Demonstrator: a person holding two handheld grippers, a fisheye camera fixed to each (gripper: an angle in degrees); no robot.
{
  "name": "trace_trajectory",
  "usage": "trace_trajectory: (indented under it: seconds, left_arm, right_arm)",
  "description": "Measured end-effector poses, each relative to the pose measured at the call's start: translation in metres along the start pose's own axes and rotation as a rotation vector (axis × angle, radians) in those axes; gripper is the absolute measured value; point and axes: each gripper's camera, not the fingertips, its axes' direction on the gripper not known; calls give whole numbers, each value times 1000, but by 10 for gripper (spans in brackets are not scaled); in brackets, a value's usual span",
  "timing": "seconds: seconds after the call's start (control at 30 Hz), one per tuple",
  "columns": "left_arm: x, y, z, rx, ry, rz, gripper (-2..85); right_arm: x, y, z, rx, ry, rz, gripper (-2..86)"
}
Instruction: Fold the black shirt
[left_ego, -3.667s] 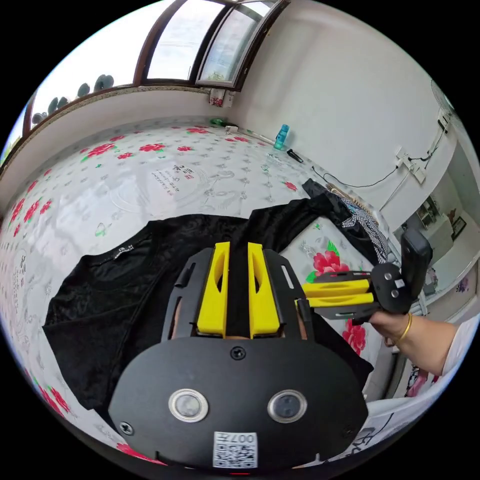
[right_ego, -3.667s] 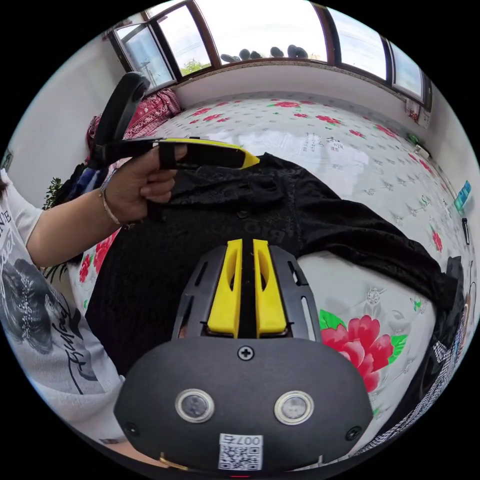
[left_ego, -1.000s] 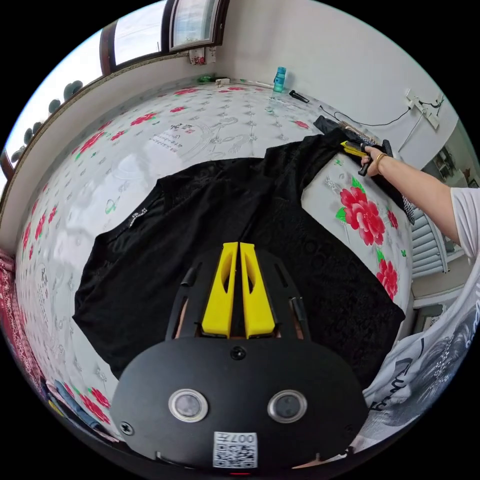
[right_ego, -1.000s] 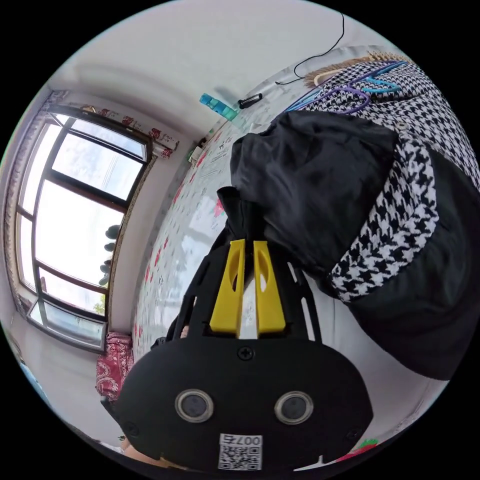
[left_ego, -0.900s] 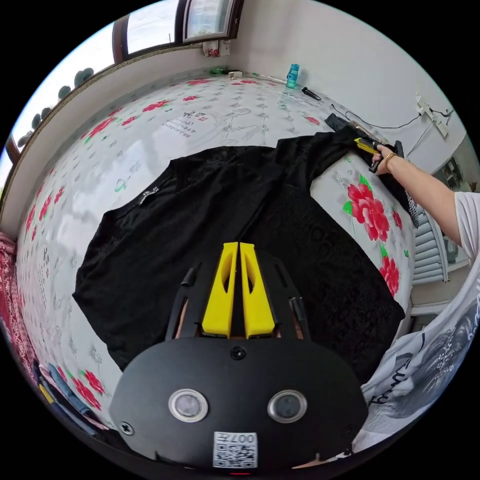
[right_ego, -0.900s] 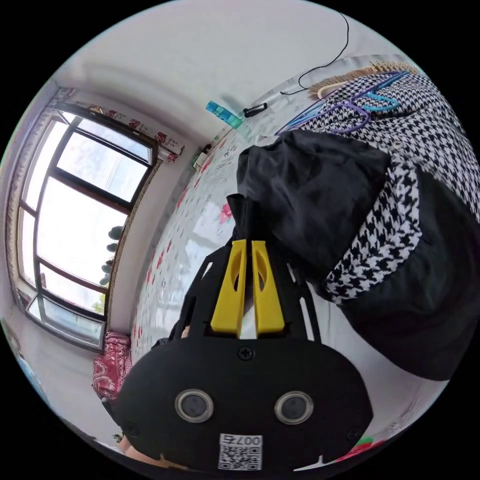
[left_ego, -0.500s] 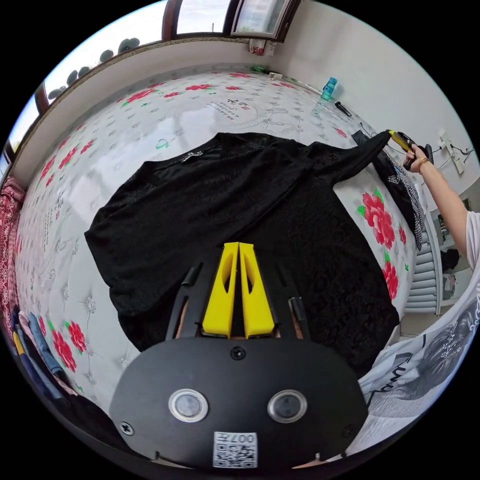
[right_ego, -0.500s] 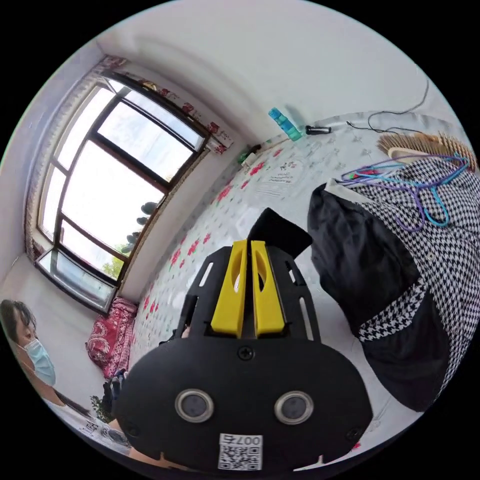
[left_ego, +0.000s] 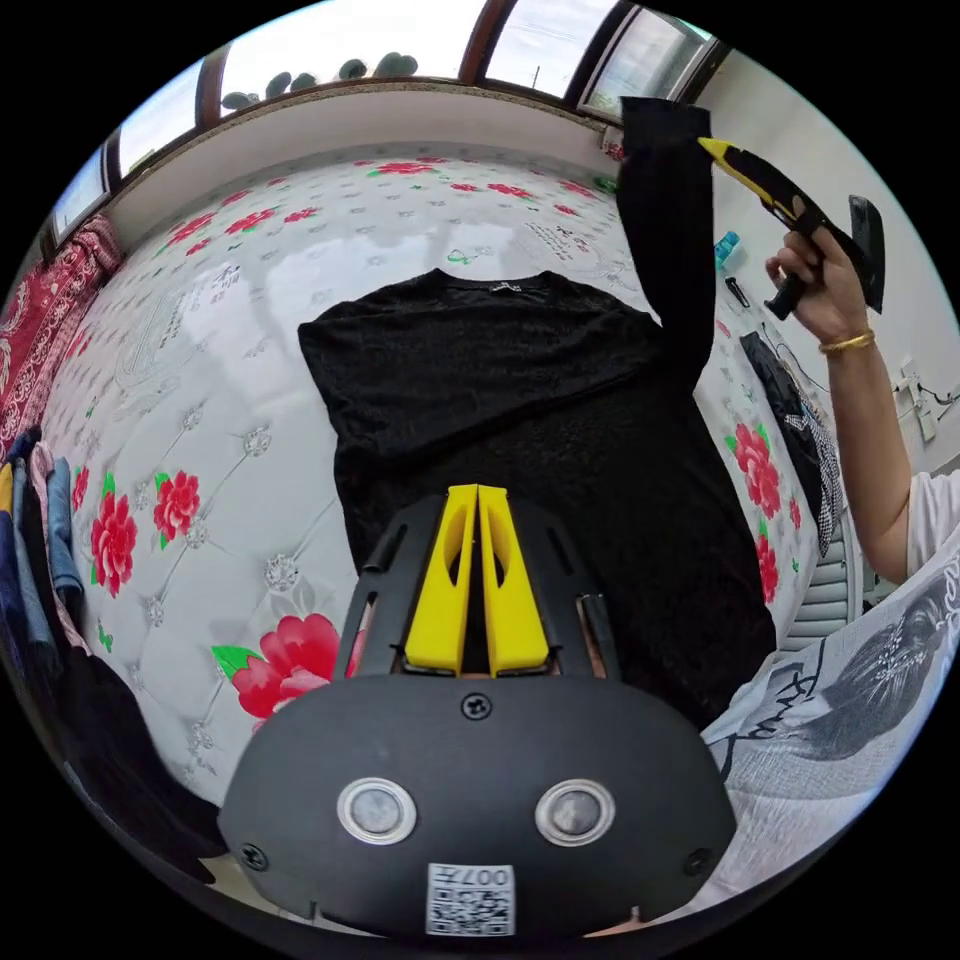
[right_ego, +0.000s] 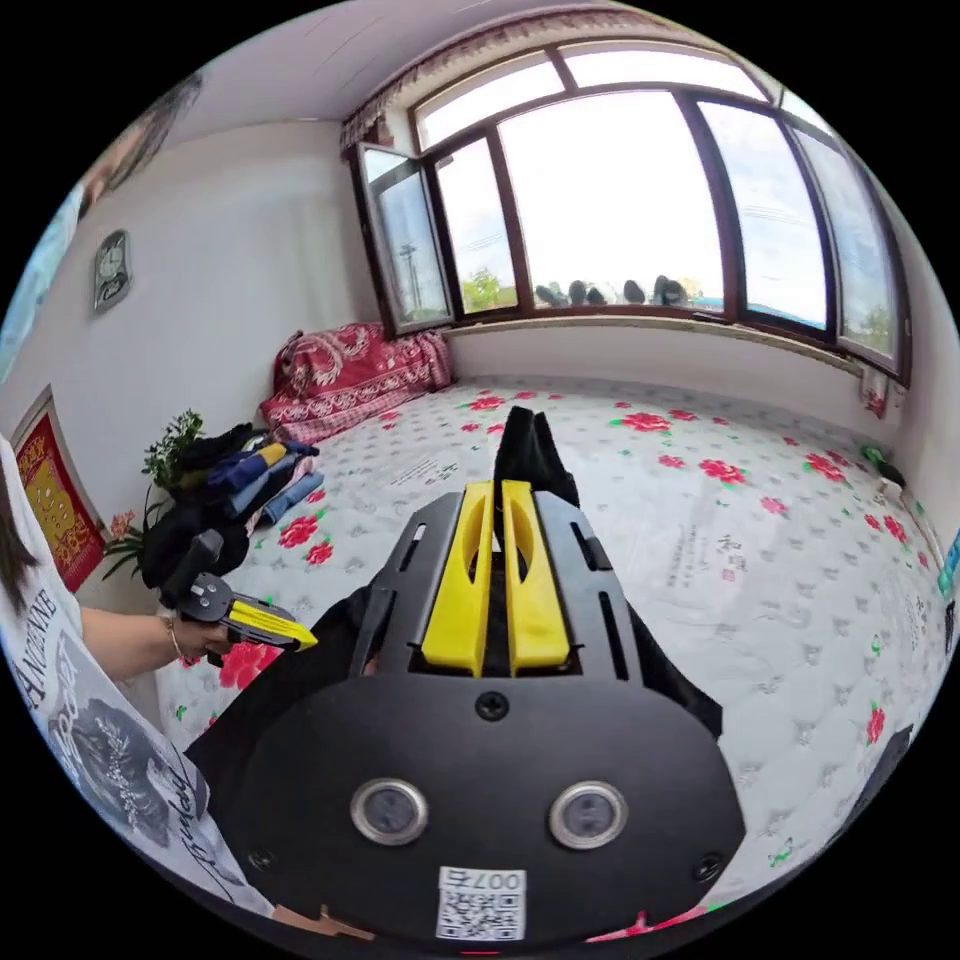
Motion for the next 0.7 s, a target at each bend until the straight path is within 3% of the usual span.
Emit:
trace_trajectory:
  seconds: [0.13, 0.2, 0.3, 0.43, 0.57, 0.63, 0.7]
  left_arm:
    - [-18, 22, -7, 0, -1, -47, -10]
    - [-28, 34, -11, 0, 4, -62, -10]
    - [-39, 43, -11, -10, -7, -61, -10]
    - [-48, 39, -4, -21, -5, -40, -10]
    - [-47, 6, -4, 20, -1, 31, -8]
    - [-43, -15, 0, 29, 16, 71, -7]
    - [-35, -44, 7, 48, 4, 111, 1]
  right_arm:
    - [-77, 37, 137, -204, -11, -78, 2]
    - [-110, 70, 210, -406, 7, -145, 9]
    - [-139, 96, 251, -534, -15, -242, 28]
    - [-163, 95, 250, -555, -56, -348, 50]
    - [-144, 79, 195, -449, -62, -316, 56]
    - [-118, 78, 165, -417, 18, -278, 59]
    - [-73, 89, 131, -468, 223, -215, 65]
